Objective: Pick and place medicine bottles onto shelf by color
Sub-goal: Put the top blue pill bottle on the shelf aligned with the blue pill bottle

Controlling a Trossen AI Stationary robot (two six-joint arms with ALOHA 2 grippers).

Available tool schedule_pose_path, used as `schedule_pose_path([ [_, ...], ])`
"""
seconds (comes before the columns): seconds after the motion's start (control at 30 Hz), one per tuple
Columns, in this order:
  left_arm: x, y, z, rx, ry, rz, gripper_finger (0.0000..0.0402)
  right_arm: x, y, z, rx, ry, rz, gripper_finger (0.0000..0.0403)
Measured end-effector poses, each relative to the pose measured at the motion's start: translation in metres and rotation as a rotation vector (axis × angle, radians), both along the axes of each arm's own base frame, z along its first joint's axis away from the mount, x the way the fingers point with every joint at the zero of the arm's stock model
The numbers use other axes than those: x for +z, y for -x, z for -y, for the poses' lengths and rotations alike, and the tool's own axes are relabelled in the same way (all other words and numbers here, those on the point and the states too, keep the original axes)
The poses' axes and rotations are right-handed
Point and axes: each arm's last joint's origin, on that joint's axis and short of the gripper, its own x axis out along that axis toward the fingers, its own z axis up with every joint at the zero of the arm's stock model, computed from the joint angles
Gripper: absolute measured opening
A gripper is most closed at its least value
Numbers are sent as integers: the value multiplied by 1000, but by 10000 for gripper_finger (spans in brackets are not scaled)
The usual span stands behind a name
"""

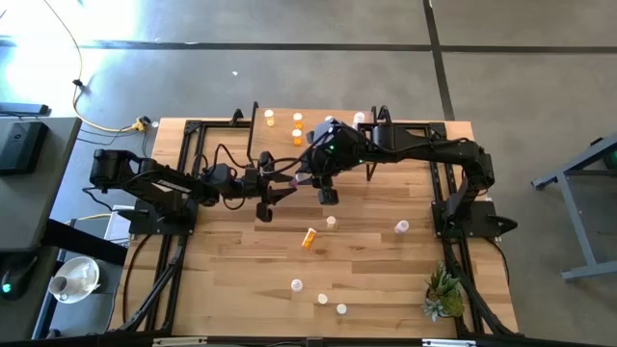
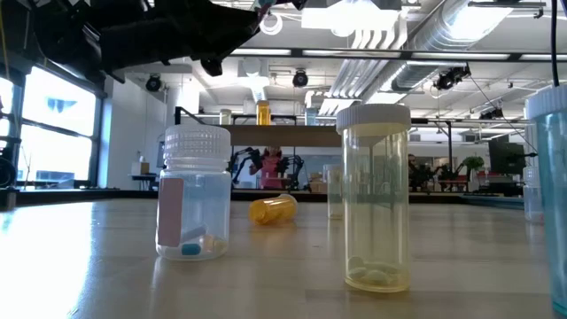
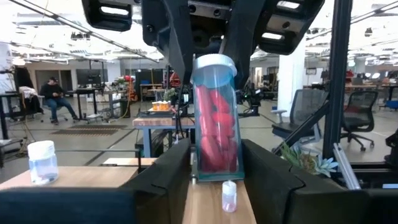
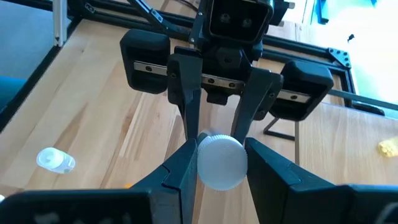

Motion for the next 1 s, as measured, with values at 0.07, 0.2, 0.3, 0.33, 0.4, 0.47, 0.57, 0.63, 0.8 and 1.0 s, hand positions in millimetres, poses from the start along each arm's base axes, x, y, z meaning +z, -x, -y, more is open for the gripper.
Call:
schedule_pose_path([
  [0.07, 0, 0, 0, 4, -3, -1, 147, 0, 1, 0, -7, 4, -7, 103],
  [0.2, 0, 0, -1, 19, 8, 0, 189, -2, 2, 0, -17, 13, -28, 103],
  [0.3, -4, 0, -2, 60, 23, -32, 214, -3, 3, 2, -61, 50, -43, 103],
  [0.33, -5, 0, -3, 77, 29, -44, 219, -3, 3, 3, -81, 66, -52, 103],
  [0.4, -6, 0, -3, 105, 36, -53, 225, -5, 5, 7, -126, 102, -71, 103],
  [0.47, -6, 0, -4, 114, 38, -53, 227, -6, 7, 13, -171, 129, -92, 103],
  [0.57, -5, 0, -4, 114, 38, -53, 227, -8, 10, 25, -253, 146, -125, 103],
  [0.63, -3, 1, -4, 119, 35, -49, 227, -9, 12, 33, -301, 154, -143, 103],
  [0.8, 1, 6, -5, 139, 15, -78, 227, -10, 19, 58, -373, 156, -175, 103],
  [1.0, 8, 15, -5, 159, 28, -131, 227, -12, 29, 89, -468, 140, -207, 103],
])
